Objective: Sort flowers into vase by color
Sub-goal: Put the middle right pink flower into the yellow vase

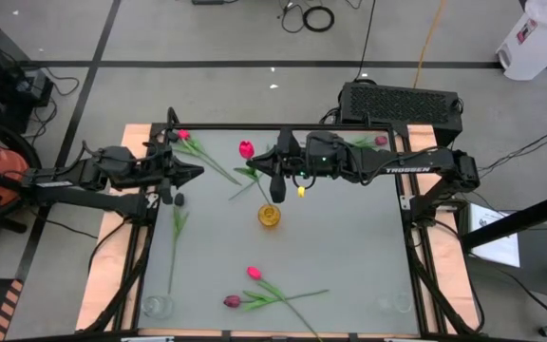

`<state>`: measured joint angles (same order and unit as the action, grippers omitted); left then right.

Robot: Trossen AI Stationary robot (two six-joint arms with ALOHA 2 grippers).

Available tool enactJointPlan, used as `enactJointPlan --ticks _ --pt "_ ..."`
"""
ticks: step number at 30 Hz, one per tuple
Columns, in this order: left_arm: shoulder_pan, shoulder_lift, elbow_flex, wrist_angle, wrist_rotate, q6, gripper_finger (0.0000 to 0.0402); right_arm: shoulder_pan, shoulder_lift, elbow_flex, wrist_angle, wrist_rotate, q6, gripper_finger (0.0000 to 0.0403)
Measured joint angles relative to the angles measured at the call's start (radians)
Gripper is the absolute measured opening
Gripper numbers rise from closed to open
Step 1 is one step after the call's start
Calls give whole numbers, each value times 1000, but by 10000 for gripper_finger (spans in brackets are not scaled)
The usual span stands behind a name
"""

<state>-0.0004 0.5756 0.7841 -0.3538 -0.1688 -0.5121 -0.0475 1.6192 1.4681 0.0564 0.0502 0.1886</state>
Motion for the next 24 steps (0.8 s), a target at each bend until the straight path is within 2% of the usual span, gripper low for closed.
enactJointPlan --ticks 17,24 --pt "0 0 0 0 0 0 26 5 21 0 2 2 3 0" --pt "0 0 0 0 0 0 26 19 51 0 53 0 6 0"
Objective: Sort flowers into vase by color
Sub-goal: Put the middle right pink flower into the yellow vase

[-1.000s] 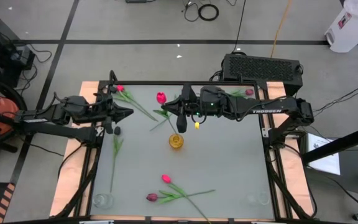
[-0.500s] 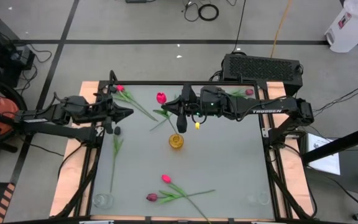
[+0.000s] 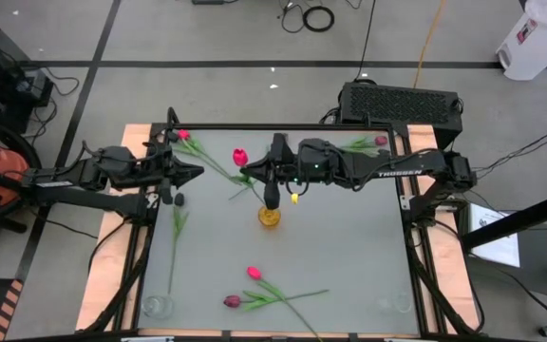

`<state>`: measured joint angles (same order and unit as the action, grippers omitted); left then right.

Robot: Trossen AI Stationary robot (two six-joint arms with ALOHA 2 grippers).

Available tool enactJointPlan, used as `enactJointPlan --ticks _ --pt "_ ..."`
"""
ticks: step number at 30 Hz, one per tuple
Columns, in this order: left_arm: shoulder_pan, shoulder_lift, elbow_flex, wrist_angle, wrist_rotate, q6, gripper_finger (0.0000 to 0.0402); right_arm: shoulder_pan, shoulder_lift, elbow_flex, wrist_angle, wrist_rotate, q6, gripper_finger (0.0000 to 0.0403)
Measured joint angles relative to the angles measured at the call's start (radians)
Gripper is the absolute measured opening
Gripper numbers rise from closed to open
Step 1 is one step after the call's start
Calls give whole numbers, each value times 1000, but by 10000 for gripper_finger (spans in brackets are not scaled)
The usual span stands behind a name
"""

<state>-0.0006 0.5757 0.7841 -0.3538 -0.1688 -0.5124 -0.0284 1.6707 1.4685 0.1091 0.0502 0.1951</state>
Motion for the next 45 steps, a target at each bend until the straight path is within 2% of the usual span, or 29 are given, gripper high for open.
enactJointPlan --ticks 45 --pt "0 0 0 0 0 0 26 -3 -9 0 -17 1 -47 0"
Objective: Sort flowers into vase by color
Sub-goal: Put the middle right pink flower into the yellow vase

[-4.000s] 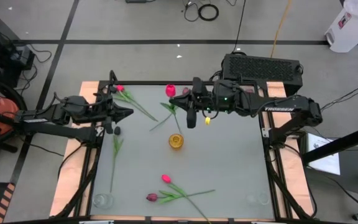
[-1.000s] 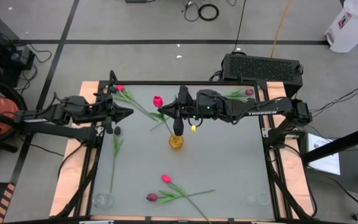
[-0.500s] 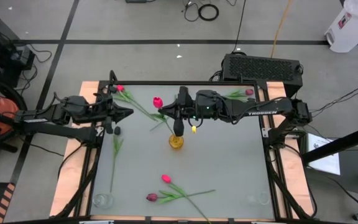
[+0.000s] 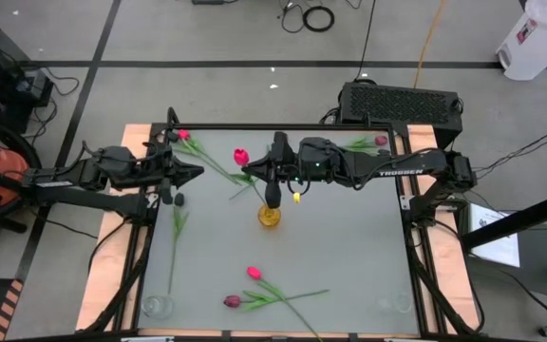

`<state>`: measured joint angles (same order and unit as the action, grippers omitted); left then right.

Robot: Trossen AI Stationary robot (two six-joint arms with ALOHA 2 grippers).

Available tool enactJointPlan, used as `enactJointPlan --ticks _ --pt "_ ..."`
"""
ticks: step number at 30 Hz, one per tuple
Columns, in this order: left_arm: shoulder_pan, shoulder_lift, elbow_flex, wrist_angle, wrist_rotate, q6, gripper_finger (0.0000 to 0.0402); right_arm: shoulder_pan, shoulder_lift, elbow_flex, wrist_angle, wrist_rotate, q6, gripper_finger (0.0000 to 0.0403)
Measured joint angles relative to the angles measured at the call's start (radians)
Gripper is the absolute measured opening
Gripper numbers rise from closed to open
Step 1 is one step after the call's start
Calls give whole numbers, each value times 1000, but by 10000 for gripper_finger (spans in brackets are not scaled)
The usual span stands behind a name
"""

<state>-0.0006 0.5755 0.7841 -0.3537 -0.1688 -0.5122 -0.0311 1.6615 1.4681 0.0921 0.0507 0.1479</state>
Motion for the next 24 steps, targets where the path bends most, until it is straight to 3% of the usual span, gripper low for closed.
enactJointPlan --ticks 24 --pt "0 0 0 0 0 0 26 0 40 0 -85 0 -4 0"
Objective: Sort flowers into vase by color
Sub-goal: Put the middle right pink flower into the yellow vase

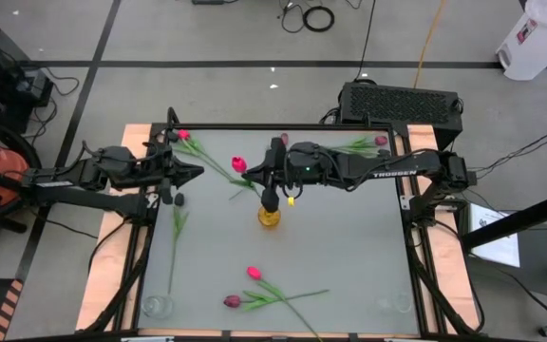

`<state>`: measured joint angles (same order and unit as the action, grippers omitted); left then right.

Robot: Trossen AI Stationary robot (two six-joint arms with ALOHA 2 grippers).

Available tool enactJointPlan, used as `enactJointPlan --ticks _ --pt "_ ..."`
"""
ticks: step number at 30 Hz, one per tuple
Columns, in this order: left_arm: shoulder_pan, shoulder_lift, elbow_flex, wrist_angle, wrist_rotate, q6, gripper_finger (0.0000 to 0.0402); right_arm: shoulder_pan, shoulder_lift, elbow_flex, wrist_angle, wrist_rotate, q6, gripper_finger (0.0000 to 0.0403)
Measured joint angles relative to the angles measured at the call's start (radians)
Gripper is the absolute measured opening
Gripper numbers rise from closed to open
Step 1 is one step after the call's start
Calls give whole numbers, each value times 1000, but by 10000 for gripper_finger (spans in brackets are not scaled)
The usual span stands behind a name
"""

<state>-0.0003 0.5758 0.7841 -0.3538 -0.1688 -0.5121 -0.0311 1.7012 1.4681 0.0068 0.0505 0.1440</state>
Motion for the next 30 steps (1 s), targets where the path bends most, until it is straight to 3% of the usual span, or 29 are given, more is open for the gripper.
enactJointPlan --ticks 30 --pt "0 0 0 0 0 0 26 0 -1 0 -179 0 33 0"
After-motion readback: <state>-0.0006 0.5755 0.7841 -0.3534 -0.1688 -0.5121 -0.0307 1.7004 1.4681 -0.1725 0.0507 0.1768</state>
